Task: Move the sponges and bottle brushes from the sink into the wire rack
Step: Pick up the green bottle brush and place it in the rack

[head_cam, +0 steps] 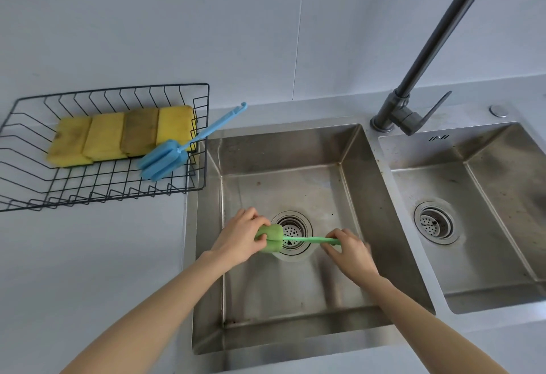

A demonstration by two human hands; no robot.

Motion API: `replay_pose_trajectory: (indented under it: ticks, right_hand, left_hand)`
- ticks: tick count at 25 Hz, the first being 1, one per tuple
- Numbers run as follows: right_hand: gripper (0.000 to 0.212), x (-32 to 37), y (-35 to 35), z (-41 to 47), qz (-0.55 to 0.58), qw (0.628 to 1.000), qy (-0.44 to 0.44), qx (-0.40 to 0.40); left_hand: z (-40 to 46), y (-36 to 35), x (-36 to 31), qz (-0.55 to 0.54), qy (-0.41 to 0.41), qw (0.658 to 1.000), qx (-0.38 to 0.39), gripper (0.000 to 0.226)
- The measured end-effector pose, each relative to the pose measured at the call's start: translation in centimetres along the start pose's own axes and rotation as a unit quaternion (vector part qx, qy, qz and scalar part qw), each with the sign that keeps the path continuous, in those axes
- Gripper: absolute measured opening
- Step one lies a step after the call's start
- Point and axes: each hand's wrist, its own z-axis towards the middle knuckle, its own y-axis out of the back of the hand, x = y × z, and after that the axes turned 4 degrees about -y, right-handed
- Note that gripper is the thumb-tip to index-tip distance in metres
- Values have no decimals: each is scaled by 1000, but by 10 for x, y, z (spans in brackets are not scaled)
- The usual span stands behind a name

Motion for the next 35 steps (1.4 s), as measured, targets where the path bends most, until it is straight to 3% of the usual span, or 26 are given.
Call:
replay_pose_trajectory:
  ticks: [3, 9, 14, 17, 24, 35]
  right_hand:
    - [28, 1, 13, -3, 17, 998, 17, -58]
    - [24, 15, 49, -8, 158, 976, 30, -148]
    - [13, 40, 88, -10, 322, 921, 17, -219]
    - [9, 53, 102, -9, 439, 876, 7, -197]
    - [11, 100, 126, -8, 561, 813, 53, -143]
    - [17, 184, 118, 7, 520, 845, 118, -44]
  left_hand:
    - [-4, 10, -10, -12, -16, 999, -28, 34]
    - [-12, 35, -23, -51, -33, 993, -100, 31]
    - [-19, 63, -24, -37, -50, 984, -164, 32]
    - [-28, 81, -22, -42, -51, 978, -199, 31]
    - [-48, 117, -1, -52, -29, 966, -253, 32]
    - [-73, 157, 58, -31, 43, 951, -303, 33]
